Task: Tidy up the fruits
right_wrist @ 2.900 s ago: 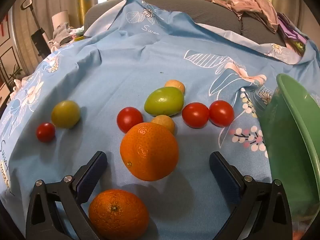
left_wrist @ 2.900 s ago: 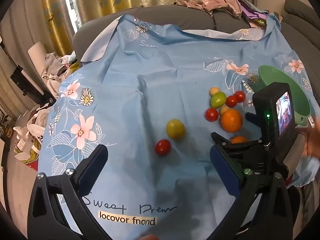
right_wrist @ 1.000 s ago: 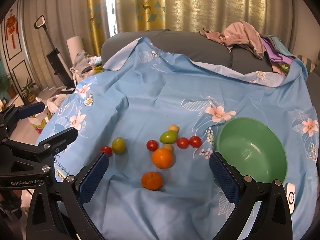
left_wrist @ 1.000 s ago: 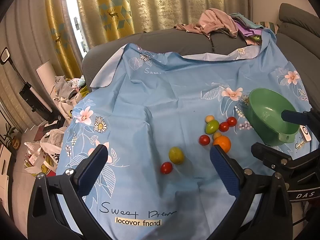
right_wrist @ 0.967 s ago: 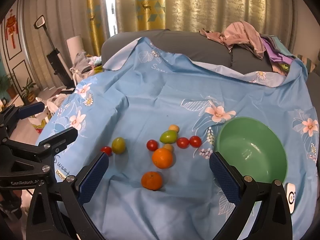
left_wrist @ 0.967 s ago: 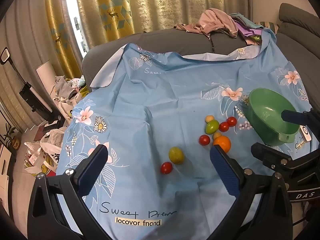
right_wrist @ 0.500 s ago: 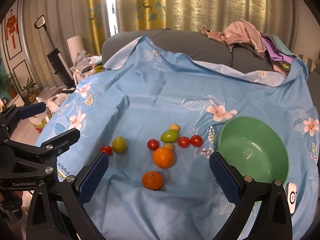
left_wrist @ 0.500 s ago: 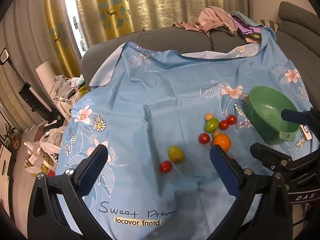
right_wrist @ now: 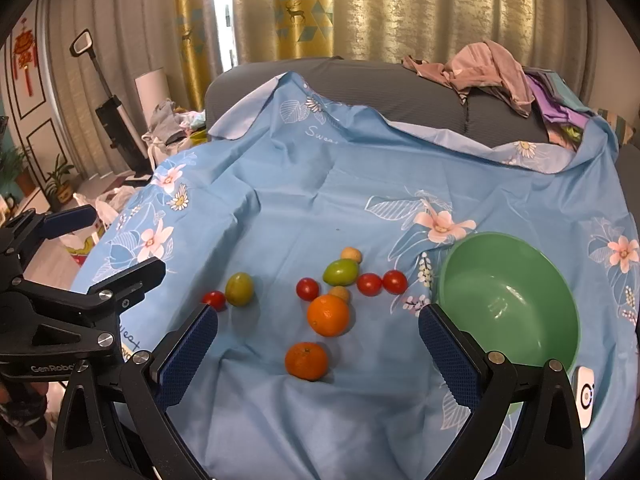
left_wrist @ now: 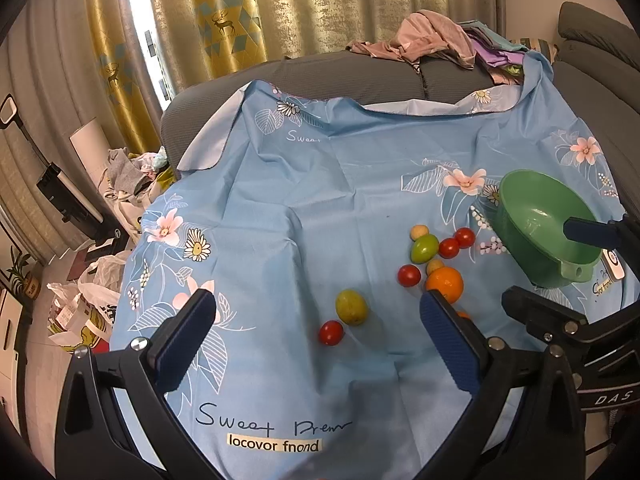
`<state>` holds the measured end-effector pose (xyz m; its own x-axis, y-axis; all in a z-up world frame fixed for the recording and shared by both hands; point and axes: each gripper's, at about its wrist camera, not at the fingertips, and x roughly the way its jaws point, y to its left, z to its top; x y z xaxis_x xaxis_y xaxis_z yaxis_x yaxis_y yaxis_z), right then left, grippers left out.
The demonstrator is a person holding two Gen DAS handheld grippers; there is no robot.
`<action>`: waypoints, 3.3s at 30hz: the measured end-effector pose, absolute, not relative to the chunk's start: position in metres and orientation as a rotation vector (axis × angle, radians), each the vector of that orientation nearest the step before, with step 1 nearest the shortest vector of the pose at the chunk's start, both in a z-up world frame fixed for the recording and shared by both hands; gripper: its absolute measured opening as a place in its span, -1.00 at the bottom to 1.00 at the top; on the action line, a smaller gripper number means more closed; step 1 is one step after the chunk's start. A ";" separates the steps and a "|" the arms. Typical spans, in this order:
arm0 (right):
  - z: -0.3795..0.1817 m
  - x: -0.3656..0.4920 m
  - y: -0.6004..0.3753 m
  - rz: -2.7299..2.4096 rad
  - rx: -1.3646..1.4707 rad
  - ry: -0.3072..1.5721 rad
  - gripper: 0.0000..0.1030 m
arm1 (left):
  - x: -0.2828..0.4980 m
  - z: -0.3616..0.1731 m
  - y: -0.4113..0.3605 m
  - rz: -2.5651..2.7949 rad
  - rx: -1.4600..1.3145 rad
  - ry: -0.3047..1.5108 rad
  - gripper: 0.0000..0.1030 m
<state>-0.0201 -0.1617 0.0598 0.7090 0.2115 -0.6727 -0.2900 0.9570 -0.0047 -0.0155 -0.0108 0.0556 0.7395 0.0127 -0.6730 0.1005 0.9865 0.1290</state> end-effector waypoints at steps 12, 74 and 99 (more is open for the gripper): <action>0.049 -0.019 -0.167 0.299 -0.092 0.758 0.96 | -0.007 0.037 -0.007 -0.101 0.112 0.797 0.99; -0.016 0.000 -0.222 0.448 0.013 0.793 -0.16 | 0.074 -0.036 -0.073 -0.500 -0.060 1.039 -0.10; 0.006 -0.003 -0.337 0.083 0.149 0.680 -0.16 | 0.086 0.003 -0.226 -0.757 0.165 0.950 -0.09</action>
